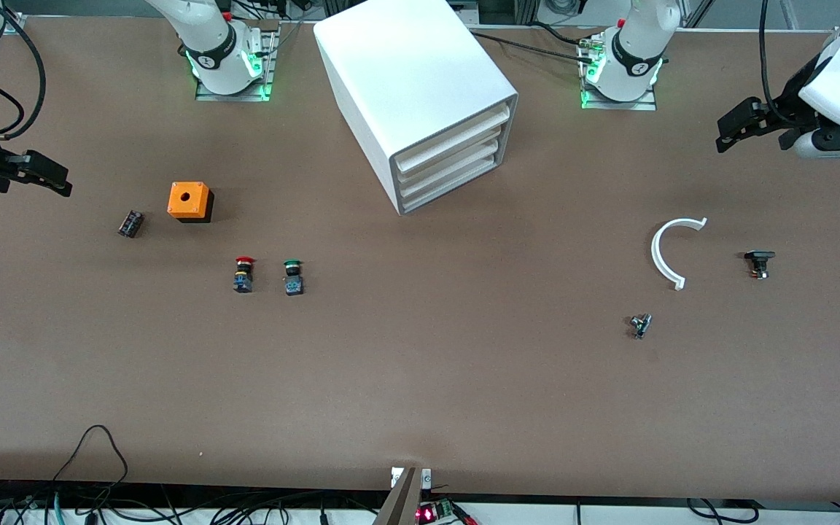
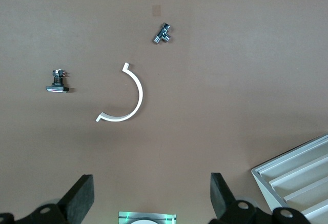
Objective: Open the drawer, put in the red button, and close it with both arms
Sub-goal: 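Reach the right gripper to the red button while the left gripper approaches the drawer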
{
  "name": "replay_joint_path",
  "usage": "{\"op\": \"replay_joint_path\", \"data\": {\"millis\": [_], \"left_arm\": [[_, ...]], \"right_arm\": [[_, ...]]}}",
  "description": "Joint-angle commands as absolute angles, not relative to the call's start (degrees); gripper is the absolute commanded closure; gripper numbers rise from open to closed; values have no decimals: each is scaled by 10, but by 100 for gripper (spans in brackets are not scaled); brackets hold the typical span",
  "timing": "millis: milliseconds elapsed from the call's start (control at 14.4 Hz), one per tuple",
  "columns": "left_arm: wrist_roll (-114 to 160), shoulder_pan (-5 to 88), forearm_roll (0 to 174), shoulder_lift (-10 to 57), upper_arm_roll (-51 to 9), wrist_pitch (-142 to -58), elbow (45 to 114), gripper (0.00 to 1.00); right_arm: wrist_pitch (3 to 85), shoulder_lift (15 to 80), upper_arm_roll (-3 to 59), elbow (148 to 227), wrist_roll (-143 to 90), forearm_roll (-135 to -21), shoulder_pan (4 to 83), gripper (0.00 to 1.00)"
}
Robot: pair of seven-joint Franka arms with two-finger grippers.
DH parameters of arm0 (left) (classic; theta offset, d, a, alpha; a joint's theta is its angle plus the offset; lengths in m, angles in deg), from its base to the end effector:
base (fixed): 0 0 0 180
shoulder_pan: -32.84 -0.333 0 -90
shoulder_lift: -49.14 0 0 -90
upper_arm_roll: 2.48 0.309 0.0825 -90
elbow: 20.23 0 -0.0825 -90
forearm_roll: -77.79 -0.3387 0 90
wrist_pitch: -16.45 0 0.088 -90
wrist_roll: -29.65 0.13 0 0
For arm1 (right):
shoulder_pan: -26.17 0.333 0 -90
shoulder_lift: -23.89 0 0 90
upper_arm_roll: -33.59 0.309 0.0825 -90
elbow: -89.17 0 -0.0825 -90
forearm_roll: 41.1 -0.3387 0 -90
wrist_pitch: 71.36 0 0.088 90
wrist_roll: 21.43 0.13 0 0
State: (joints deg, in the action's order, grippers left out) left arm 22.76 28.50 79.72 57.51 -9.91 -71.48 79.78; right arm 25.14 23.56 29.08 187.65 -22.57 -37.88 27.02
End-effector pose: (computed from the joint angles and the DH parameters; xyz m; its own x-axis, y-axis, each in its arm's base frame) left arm 0.4562 -0.0333 0.5875 0.9954 0.0678 -0.0672 0.0684 -0.9976 0.0068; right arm 0.5105 -0.0395 0.5438 0.9988 -0.0376 -0.0301 -0.0359 -0.9979 0.0546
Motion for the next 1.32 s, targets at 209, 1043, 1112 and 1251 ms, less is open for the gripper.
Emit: {"op": "replay_joint_path", "data": {"millis": [209, 1043, 1112, 1251], "left_arm": [[242, 289, 796, 562, -94, -700, 770, 0], [244, 286, 794, 478, -101, -664, 761, 0], [246, 285, 798, 478, -103, -662, 773, 0], [280, 284, 834, 451, -107, -668, 793, 0]], "right_arm": [[249, 238, 292, 1867, -235, -386, 269, 0], [250, 238, 294, 1867, -227, -387, 270, 0], [255, 239, 294, 1868, -234, -387, 271, 0], [260, 251, 294, 1868, -227, -389, 281, 0]]}}
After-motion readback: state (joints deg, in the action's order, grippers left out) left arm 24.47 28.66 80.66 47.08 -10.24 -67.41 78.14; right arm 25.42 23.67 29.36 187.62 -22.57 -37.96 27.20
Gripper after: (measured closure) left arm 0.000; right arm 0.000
